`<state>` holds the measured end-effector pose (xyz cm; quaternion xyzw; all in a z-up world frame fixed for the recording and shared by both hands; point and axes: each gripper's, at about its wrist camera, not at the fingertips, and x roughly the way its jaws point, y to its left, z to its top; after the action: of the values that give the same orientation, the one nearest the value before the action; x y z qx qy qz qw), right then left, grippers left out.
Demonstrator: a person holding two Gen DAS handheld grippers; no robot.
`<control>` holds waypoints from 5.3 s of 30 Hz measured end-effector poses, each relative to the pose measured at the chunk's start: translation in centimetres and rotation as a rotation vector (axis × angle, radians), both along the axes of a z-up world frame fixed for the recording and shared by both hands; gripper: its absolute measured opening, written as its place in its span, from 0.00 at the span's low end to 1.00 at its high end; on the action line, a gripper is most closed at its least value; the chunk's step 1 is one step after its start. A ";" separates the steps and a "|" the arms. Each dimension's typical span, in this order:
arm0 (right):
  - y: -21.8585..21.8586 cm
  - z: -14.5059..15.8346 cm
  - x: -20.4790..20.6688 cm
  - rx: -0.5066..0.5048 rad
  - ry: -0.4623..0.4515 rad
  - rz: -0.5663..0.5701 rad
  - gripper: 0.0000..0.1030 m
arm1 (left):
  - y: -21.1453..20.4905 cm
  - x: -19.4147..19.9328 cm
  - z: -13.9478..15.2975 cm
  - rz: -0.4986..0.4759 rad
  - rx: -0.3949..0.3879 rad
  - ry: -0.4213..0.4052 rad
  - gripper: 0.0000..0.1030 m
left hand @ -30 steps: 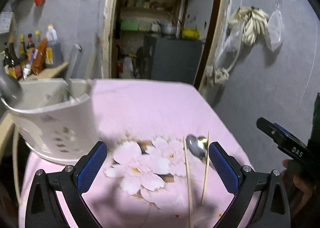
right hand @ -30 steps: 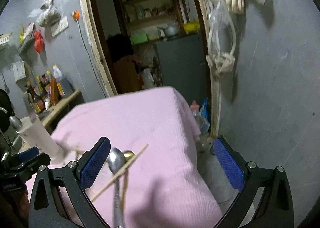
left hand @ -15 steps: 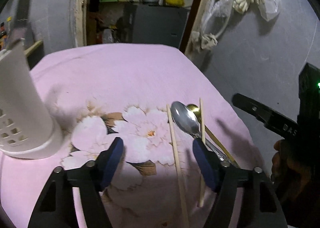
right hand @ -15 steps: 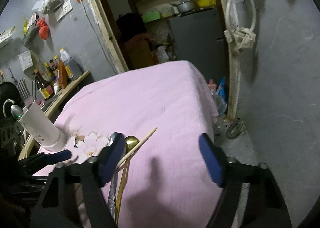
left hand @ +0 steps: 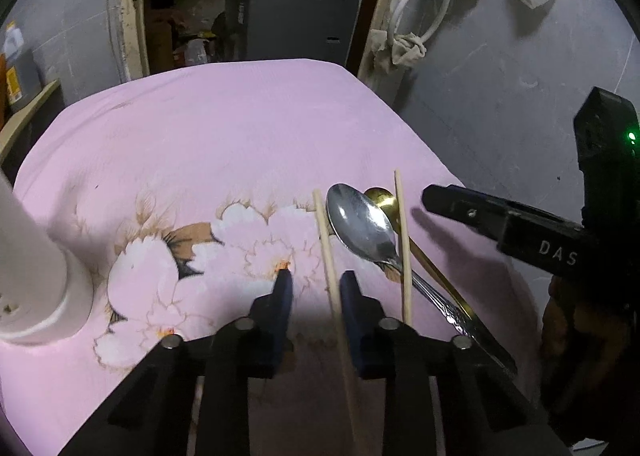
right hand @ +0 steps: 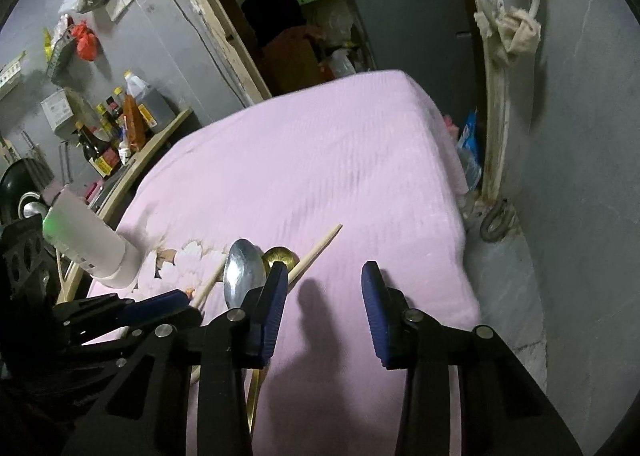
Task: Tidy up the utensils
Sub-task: 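Lower both tools back to the remaining chopsticks and spoons, then grasp a chopstick with the left tool while the right tool grasps another chopstick, then lift the chopsticks and carry them over the white caddy with both tools, then open both tools to drop the chopsticks into the caddy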
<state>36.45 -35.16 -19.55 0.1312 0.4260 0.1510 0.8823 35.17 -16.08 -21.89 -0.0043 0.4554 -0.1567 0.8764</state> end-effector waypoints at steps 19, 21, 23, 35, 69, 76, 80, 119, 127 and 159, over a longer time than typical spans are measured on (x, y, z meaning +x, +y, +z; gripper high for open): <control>2.3 -0.7 2.9 0.078 0.047 0.085 0.21 | 2.2 2.2 -0.6 -0.007 -0.126 0.106 0.05; 2.2 -0.8 3.2 0.081 0.058 0.070 0.14 | 2.1 2.2 -0.6 -0.007 -0.122 0.106 0.05; 2.2 -0.9 3.4 0.092 0.072 0.057 0.13 | 2.0 2.2 -0.6 -0.005 -0.118 0.104 0.05; 3.5 -0.4 4.2 0.003 0.104 0.035 0.07 | 0.9 3.0 -0.4 -0.014 -0.071 0.113 0.05; 12.4 20.2 -8.6 0.293 -0.442 0.014 0.04 | 19.1 -9.3 18.9 0.173 -0.315 -0.350 0.05; 17.7 23.1 -8.0 0.334 -0.574 0.038 0.04 | 25.1 -9.2 21.3 0.254 -0.318 -0.450 0.05; 19.8 24.3 -7.2 0.349 -0.648 0.021 0.04 | 28.1 -8.2 22.5 0.297 -0.346 -0.508 0.05; 26.0 18.1 -3.2 0.142 -0.871 -0.438 0.04 | 32.9 0.9 13.3 0.482 -0.454 -0.598 0.05; 25.4 17.1 -3.3 0.123 -0.843 -0.453 0.04 | 33.8 1.0 12.1 0.533 -0.504 -0.584 0.05; 24.4 16.6 -4.9 0.118 -0.711 -0.298 0.26 | 33.0 -0.9 12.6 0.402 -0.347 -0.496 0.23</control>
<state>31.56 -10.78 -2.91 0.1815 0.0605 0.0812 0.9782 34.22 16.97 -9.27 -0.2044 0.1855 -0.0526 0.9597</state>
